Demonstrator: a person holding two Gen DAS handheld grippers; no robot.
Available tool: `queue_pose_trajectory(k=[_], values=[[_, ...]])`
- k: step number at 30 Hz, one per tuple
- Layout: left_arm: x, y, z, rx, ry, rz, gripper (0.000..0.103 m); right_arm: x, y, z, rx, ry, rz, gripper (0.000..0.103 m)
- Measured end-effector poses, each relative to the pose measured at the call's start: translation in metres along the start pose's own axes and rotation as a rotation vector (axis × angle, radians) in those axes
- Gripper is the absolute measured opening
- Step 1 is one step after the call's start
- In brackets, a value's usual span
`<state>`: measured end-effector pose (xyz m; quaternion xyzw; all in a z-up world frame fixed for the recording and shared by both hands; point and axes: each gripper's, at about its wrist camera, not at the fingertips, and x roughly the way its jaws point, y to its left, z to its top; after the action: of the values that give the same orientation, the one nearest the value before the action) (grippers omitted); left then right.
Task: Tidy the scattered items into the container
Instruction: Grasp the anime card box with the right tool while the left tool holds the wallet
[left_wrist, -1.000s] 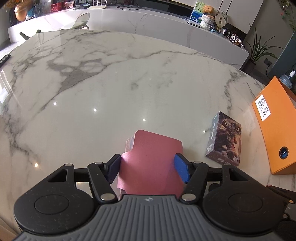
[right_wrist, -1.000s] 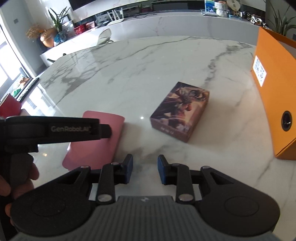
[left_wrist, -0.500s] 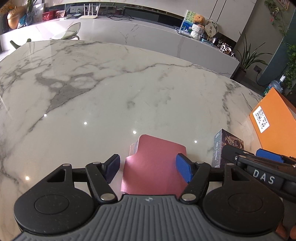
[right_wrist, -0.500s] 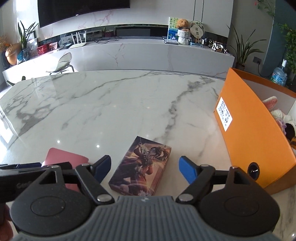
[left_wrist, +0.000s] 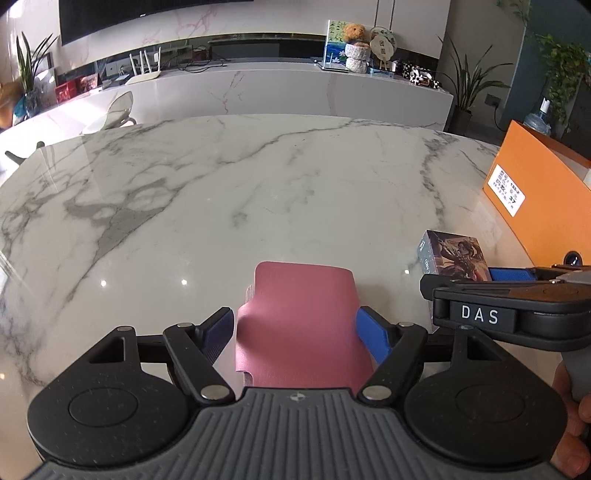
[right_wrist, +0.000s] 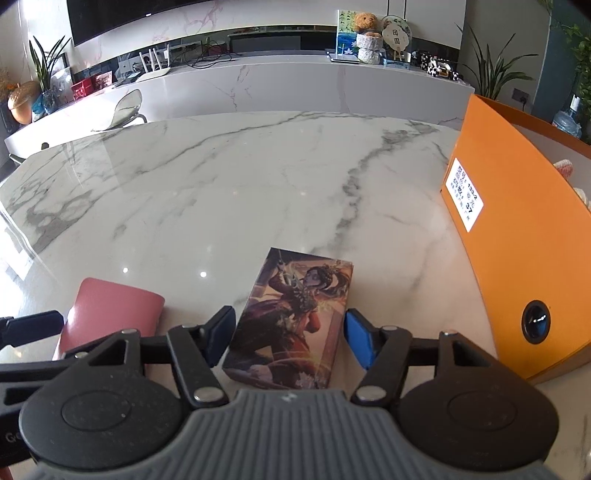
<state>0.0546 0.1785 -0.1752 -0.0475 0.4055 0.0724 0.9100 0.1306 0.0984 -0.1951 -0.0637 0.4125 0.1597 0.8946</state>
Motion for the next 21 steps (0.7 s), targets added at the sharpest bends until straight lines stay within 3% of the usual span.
queue_pose_trajectory(k=[10,21], values=[[0.011,-0.031,-0.013,0.188,-0.012,0.134,0.093,-0.021,-0.018,-0.021,-0.012,0.024,0.018,0.067],[0.012,-0.015,-0.015,0.088,-0.046,0.12,0.092,-0.028,-0.016,-0.032,-0.039,0.024,0.034,0.067]])
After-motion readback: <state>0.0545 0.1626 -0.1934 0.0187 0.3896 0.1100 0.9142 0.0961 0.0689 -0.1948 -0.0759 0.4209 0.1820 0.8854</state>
